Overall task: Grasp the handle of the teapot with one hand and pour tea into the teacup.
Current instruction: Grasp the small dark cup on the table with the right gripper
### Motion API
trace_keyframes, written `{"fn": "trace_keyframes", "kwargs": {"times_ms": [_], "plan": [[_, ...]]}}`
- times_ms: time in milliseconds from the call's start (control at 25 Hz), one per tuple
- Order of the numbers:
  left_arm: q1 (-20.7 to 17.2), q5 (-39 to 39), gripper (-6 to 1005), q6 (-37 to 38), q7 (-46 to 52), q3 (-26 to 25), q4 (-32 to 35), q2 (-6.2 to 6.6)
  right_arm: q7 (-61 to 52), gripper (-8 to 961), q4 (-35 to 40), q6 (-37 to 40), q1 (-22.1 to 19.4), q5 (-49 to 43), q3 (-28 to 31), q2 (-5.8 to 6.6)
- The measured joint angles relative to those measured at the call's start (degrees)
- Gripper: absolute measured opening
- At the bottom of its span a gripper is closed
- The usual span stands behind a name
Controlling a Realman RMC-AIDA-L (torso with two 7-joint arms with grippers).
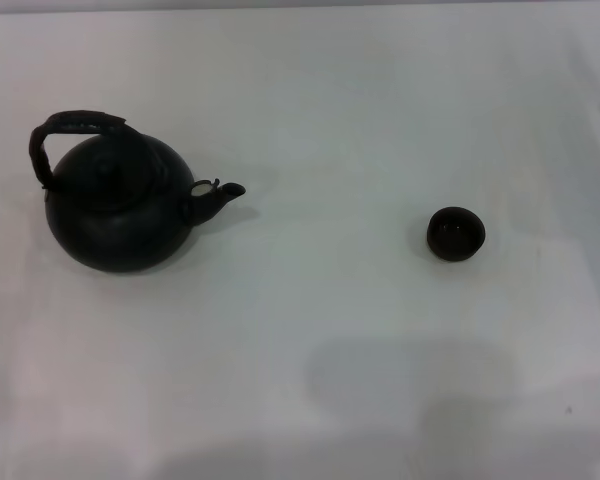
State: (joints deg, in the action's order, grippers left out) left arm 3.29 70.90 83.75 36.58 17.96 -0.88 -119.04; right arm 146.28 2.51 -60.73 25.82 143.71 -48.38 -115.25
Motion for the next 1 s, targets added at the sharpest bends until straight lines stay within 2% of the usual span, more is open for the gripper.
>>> {"fn": "trace_keyframes", "kwargs": {"times_ms": [640, 1000], "plan": [[0.89, -0.54, 749, 0.17, -0.42, -0.51, -0.09, -0.08, 0.85, 854, -1.66, -2.31, 0.22, 0.18, 0.52, -0.07], [1.83, -4.96, 749, 0.37, -0.66, -0.65, -2.88, -0.21, 0.82, 853, -1.48, -1.83, 0.44, 0.66, 0.80, -0.07]]}}
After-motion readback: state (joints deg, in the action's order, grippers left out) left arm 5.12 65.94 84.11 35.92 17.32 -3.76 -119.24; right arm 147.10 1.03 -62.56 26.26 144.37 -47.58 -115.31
